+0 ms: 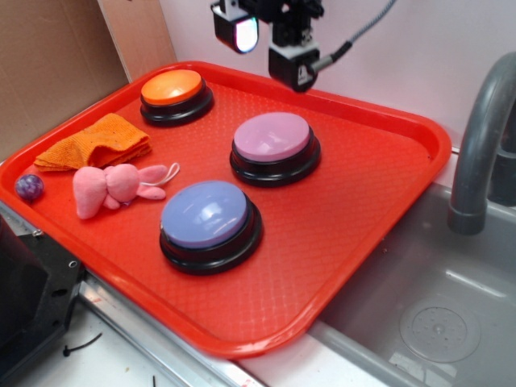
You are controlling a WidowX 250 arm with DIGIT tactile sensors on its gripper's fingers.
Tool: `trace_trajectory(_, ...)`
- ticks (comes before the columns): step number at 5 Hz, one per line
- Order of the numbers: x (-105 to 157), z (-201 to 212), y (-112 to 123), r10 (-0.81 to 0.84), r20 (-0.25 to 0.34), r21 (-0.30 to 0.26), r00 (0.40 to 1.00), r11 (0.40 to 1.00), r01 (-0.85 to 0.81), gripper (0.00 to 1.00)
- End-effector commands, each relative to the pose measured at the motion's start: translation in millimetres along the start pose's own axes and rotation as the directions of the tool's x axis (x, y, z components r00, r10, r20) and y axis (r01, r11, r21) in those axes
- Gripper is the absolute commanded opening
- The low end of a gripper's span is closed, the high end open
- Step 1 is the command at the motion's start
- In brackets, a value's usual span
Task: Push the pink button.
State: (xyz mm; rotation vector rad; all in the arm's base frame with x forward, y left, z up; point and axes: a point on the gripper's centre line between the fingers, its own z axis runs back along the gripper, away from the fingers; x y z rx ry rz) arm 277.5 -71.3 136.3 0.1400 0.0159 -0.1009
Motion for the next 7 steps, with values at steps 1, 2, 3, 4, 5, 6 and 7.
trace_trajectory(1, -6, 29, 7, 0.045, 0.051, -0.009, 0.998, 0.999, -0.045, 1.00)
trace_trajectory(2, -11, 35, 8, 0.044, 0.058, -0.006, 0.997, 0.999, -0.043, 1.00)
trace_trajectory(3, -17, 41, 9, 0.050, 0.048, 0.007, 0.998, 0.999, -0.050, 1.00)
trace_trajectory(4, -27, 45, 9, 0.065, 0.056, 0.004, 0.996, 0.998, -0.066, 1.00)
trace_trajectory(5, -36, 54, 9, 0.068, 0.097, -0.024, 0.993, 0.998, -0.066, 1.00)
trace_trajectory(6, -42, 60, 11, 0.071, 0.147, -0.049, 0.987, 0.997, -0.064, 1.00)
trace_trajectory(7, -43, 68, 11, 0.033, 0.175, 0.073, 0.984, 0.996, -0.047, 1.00)
